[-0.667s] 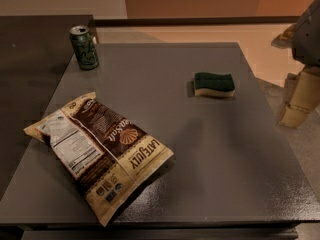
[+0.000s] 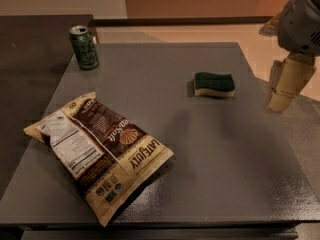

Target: Move sponge near green can

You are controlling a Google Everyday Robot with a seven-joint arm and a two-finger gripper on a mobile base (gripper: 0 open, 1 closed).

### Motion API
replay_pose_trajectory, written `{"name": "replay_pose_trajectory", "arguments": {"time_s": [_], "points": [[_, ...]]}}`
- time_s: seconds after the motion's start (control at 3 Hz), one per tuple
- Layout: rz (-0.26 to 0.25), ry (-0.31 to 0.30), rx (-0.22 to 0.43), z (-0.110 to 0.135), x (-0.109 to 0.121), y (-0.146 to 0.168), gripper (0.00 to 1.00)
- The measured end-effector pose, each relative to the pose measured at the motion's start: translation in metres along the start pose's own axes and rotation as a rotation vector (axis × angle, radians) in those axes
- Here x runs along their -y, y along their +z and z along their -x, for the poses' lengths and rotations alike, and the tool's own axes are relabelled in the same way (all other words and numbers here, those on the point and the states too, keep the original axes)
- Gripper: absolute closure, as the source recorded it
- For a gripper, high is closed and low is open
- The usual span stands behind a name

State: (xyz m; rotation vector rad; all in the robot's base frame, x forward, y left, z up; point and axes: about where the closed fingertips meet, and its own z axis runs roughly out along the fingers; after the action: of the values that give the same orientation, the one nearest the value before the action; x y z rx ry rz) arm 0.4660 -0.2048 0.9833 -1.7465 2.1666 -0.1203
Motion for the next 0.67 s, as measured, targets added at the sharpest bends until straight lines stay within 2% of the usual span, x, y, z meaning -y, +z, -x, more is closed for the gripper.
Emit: {"name": "replay_pose_trajectory", "arguments": {"time_s": [0.33,0.67], "points": [[0.008,-0.005,0.043,0.011,0.026,0.019,0.00],[0.015,0.018,0.089,0.013,0.051,0.041,0.00]]}}
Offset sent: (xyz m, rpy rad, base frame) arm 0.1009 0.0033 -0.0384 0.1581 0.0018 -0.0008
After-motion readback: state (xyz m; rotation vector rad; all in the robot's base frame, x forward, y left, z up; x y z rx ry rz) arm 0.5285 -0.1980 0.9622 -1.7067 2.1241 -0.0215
